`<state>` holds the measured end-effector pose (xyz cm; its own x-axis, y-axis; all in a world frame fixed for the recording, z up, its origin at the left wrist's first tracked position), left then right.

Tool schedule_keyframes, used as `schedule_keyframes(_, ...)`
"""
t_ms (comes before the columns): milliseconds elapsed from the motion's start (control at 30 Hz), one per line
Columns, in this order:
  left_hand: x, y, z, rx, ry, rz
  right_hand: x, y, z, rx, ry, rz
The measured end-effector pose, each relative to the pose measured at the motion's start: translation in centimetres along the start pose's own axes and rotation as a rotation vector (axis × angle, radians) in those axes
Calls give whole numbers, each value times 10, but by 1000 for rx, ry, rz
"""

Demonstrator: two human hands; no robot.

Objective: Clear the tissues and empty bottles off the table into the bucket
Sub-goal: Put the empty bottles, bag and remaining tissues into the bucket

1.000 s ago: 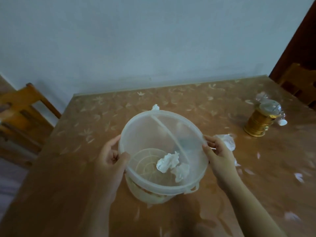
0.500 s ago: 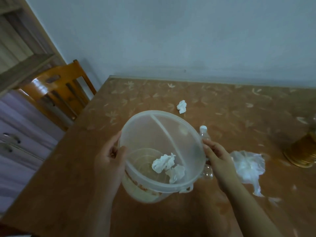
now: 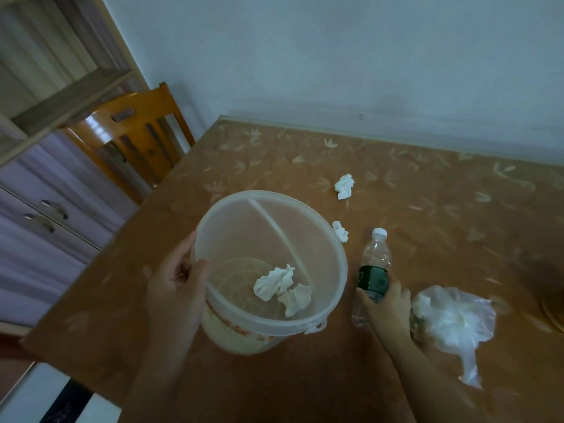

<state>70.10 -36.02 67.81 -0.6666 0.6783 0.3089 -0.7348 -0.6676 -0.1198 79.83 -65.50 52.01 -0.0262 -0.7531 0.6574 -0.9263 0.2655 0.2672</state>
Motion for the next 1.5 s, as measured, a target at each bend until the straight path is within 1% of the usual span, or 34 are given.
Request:
schedule_keyframes(167, 2, 1, -7, -10, -8, 3, -9, 0, 15, -79, -84, -78)
schedule_keyframes(333, 3, 1, -7, -14, 4, 14, -9, 1, 19, -80, -185, -71)
schedule_keyframes(533, 1, 1, -6, 38, 20, -12, 2, 9, 19, -52, -319, -85)
schedule_keyframes(800, -8, 3, 0, 20, 3, -52, 48, 33, -8, 114, -460, -6)
schedule_keyframes(933, -16, 5, 3, 12, 8, -63, 80, 48, -25, 213, -541, 13)
schedule_keyframes(1000, -19, 6, 4, 11, 5, -77, 95, 56, -32, 263, -572, -8)
schedule_keyframes(1133, -24, 9, 10, 21, 26, -120, 119, 71, -43, 364, -529, -109)
schedule_keyframes(1333, -31, 15, 18, -15, 58, -187, 145, 77, -66, 498, -300, -264)
schedule_keyframes(1400, -33, 17, 22, -28, 58, -217, 152, 75, -73, 514, -207, -319)
schedule_keyframes(1500, -33, 22, 27, -65, 67, -257, 157, 69, -80, 489, -91, -427)
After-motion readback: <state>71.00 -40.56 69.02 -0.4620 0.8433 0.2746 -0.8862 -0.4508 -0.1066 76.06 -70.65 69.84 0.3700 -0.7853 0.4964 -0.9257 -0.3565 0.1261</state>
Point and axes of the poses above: each hand's wrist, its own y-axis away from the middle knuckle, its own x-axis out of the back of the hand, z = x × y, the point moved 3 cm from there along -y, towards the middle knuckle, and after that the axes turned 2 degrees about y, right-handed, at the moved point
